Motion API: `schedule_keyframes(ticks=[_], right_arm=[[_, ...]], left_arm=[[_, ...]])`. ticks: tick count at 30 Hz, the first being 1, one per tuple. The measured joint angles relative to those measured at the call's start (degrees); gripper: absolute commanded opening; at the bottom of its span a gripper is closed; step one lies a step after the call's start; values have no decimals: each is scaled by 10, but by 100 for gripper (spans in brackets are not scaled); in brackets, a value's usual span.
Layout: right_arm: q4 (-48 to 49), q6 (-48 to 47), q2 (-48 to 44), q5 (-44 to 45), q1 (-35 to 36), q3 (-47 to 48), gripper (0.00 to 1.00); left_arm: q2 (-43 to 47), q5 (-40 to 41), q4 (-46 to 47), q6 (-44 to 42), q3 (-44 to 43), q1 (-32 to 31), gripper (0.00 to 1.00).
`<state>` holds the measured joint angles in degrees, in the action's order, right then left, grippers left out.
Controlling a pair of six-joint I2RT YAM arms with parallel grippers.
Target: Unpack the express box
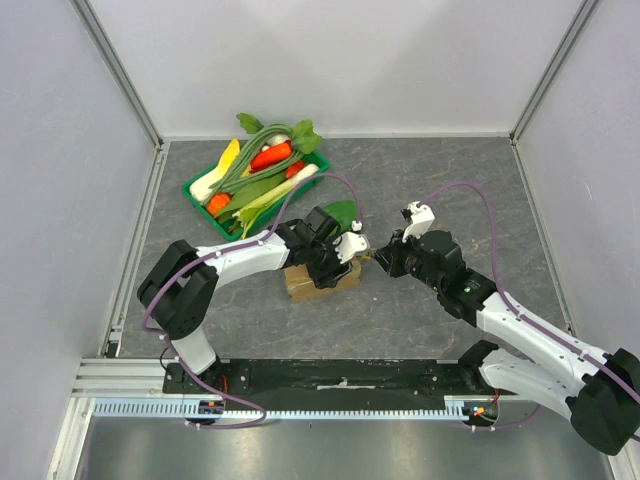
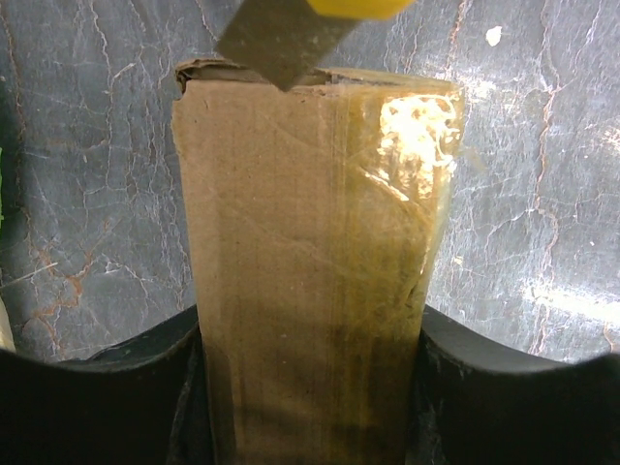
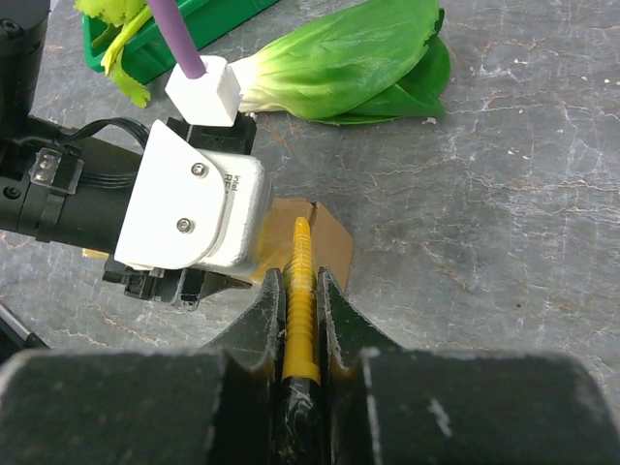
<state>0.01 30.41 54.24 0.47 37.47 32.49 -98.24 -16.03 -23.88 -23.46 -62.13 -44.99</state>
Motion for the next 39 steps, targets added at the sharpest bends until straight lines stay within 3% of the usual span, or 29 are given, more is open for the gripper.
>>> schedule_keyframes(ticks=[14, 24, 39], right_arm=[[-2, 0, 14, 9, 0, 1, 0], [-21, -3, 24, -10, -3, 16, 0], [-132, -22, 28, -47, -12, 73, 0]], left_arm=[[-3, 0, 1, 0, -1, 0, 55], [-7, 6, 0, 7, -7, 1, 35], [-15, 8, -3, 17, -15, 3, 32]])
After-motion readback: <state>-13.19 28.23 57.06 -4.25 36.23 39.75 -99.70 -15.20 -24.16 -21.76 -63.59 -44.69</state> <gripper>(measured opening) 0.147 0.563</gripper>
